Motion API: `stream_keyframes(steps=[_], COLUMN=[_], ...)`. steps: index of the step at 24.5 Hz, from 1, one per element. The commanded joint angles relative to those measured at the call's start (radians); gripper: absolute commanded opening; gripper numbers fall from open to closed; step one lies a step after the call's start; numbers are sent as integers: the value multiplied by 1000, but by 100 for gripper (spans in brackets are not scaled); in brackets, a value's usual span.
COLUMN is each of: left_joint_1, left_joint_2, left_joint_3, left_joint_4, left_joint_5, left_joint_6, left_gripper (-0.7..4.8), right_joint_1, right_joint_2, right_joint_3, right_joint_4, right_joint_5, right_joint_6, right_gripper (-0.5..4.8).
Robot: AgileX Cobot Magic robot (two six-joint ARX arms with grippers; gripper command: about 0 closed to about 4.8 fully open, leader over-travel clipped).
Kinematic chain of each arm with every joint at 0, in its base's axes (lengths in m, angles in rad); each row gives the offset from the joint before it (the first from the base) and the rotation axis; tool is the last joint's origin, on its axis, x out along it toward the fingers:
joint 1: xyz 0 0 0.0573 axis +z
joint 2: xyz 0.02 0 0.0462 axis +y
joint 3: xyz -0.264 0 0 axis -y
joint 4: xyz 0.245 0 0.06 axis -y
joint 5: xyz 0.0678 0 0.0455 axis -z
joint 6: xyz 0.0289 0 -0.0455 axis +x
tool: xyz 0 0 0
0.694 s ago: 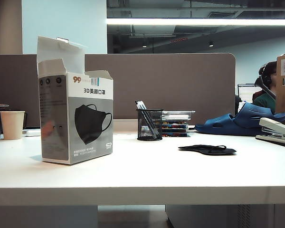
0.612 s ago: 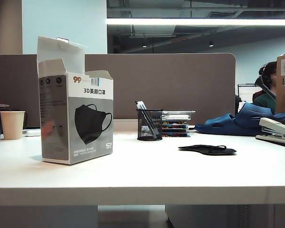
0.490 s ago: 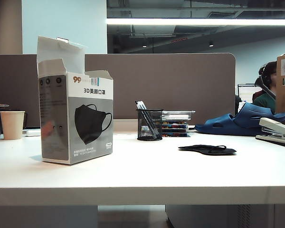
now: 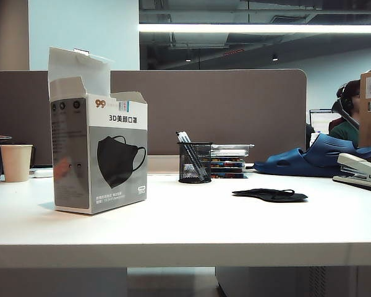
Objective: Put the mask into the mask box.
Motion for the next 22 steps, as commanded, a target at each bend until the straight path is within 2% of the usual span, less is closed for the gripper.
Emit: stream_keyframes(steps=[1, 9, 17, 22], left_joint_1=[-1, -1, -1, -1], left_joint_2=[0, 0, 0, 0], left_joint_3=[3, 8, 60, 162], left_joint_4=[18, 39, 53, -96], left_joint_5=[4, 9, 123, 190], left_joint_6=[1, 0, 0, 1], left_gripper=[-6, -6, -6, -6], right_joint_1=[2, 2, 2, 2], right_joint_2=[-7, -7, -7, -5], right_joint_3=[-5, 6, 77, 195], right_joint_4=[15, 16, 7, -128], right_joint_5=[2, 1, 0, 1], right_joint_6=[5, 20, 20, 75], right_gripper=[-8, -8, -8, -9])
